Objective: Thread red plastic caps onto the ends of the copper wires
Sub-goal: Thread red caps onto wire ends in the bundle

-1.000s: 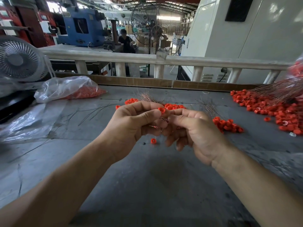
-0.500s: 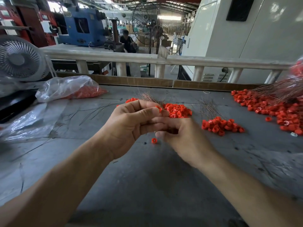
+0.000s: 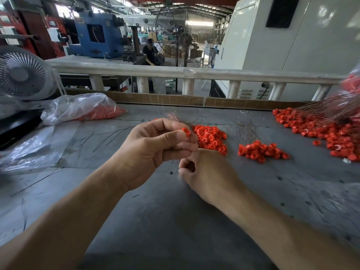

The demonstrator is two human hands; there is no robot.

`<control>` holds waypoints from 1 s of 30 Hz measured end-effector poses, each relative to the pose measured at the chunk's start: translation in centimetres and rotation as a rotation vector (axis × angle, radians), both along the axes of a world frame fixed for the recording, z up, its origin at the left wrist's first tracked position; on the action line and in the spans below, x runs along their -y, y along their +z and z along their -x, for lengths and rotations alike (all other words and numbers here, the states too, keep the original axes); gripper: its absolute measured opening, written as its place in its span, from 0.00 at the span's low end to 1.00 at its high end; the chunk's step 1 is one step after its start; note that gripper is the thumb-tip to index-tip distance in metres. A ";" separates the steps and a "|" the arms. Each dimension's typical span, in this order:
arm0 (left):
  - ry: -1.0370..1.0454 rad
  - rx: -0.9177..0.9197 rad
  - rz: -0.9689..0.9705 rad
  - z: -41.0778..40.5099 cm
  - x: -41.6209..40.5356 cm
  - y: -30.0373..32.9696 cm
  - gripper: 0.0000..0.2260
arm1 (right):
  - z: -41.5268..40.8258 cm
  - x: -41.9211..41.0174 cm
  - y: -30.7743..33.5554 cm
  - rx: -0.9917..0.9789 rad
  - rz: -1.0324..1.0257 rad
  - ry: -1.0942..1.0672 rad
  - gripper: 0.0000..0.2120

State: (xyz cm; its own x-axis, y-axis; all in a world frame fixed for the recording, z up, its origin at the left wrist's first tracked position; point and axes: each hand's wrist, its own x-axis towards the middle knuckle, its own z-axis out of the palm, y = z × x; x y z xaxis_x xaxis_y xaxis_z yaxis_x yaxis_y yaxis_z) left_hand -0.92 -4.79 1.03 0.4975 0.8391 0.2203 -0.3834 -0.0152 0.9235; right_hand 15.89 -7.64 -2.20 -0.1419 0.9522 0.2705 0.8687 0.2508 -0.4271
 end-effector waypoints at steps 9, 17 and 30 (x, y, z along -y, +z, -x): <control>-0.011 -0.019 -0.067 -0.3 0.1 -0.2 0.09 | -4.1 0.1 3.4 -0.886 -0.107 0.144 0.02; 0.112 -0.107 -0.150 -0.8 0.0 -0.9 0.09 | -3.4 0.7 3.2 -0.626 -0.263 0.228 0.02; 0.226 -0.192 -0.248 -1.4 0.6 -0.9 0.12 | -2.9 0.9 3.1 -0.561 -0.296 0.155 0.04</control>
